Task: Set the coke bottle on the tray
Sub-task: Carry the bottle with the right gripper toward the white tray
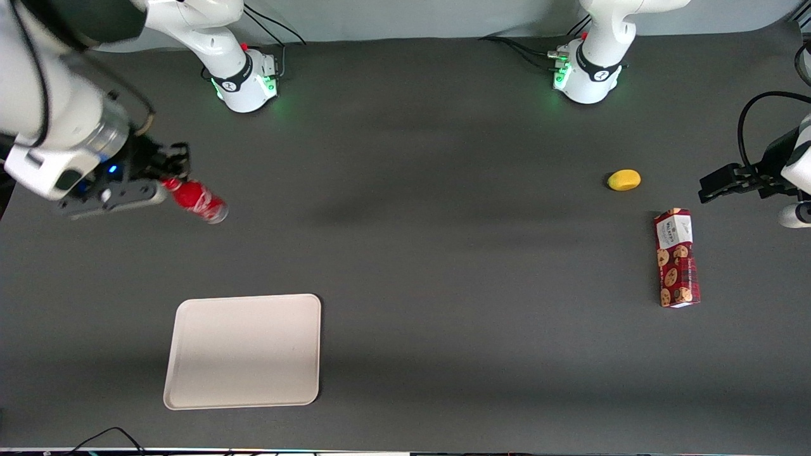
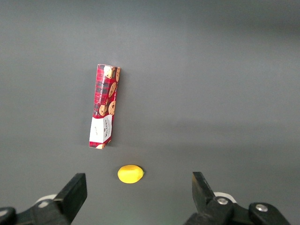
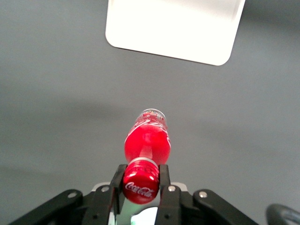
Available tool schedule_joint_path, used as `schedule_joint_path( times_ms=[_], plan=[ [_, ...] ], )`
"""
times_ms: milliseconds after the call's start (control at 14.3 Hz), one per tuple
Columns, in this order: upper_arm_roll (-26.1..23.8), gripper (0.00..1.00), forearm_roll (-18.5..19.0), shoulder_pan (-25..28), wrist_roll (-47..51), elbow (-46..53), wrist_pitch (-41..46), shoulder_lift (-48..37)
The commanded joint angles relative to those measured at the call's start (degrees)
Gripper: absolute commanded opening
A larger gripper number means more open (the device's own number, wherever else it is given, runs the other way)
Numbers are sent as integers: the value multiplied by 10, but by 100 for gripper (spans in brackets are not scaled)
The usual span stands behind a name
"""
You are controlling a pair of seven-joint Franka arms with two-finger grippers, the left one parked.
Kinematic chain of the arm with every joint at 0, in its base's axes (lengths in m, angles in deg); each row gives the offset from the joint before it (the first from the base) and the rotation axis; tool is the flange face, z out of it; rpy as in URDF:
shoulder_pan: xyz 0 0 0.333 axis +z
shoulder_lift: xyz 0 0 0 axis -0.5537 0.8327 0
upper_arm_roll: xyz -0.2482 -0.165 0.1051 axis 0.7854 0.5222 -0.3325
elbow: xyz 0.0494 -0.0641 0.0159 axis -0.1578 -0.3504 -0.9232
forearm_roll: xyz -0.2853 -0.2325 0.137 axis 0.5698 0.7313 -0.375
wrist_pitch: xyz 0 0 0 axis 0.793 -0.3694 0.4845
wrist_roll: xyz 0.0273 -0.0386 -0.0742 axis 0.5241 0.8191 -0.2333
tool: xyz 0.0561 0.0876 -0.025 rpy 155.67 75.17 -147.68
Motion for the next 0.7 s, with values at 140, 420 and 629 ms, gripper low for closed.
schedule_joint_path(
  times_ms=[140,420,629],
  plan=[
    [117,18,6,10,-193,17,-127,101],
    [152,19,1,0,-289,17,-248,188],
    [154,19,-1,-12,-296,13,-279,225]
  ],
)
